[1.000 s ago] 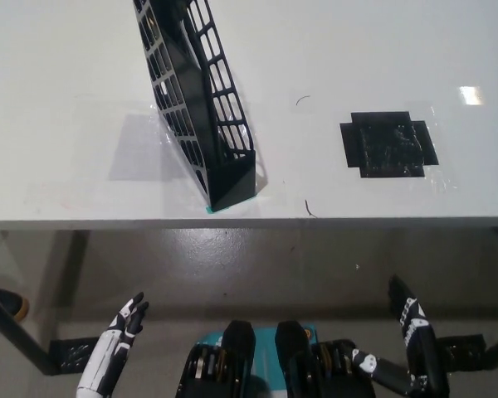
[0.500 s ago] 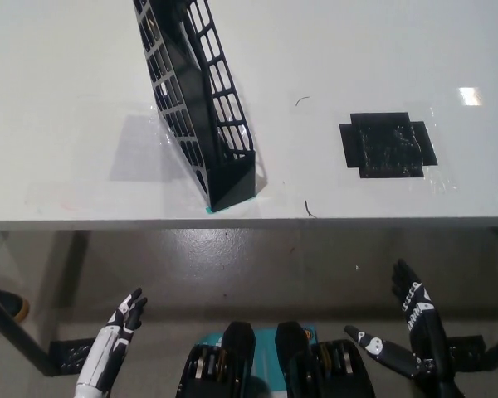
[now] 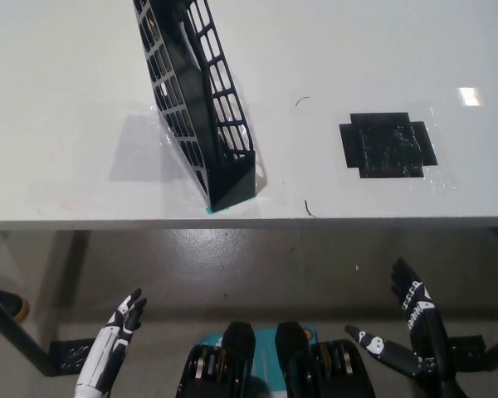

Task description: A notebook is kept standing on the table on the right hand side and a black shelf is kept on the left hand side and the robot uses its right hand to grab the notebook and places it in the shelf

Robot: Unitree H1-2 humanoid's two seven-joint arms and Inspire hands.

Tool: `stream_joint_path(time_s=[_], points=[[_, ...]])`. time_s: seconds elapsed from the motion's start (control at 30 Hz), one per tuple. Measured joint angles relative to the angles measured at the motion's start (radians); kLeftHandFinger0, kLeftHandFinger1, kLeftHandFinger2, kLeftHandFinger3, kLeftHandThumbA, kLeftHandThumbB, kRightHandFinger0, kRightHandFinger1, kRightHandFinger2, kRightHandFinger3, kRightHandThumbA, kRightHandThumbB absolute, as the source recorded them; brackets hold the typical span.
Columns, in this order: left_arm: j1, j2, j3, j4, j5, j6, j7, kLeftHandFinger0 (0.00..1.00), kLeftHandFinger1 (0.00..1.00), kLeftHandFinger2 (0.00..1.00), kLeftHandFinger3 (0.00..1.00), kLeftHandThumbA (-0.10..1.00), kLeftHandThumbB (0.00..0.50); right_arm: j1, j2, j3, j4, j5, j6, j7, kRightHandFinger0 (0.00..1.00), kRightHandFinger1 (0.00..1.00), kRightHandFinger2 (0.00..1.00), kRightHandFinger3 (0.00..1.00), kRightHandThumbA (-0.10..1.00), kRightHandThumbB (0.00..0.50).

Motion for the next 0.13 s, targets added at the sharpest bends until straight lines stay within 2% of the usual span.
stream_joint_path(time_s=[0.13], points=[[0.0,-0.001,0.0,0.0,0.0,0.0,0.0,1.0,1.0,1.0,1.0,1.0,0.145,-0.003,0.001,-0.005,0.0,0.0,0.0,0.004,1.0,1.0,1.0,1.0,1.0,0.278]])
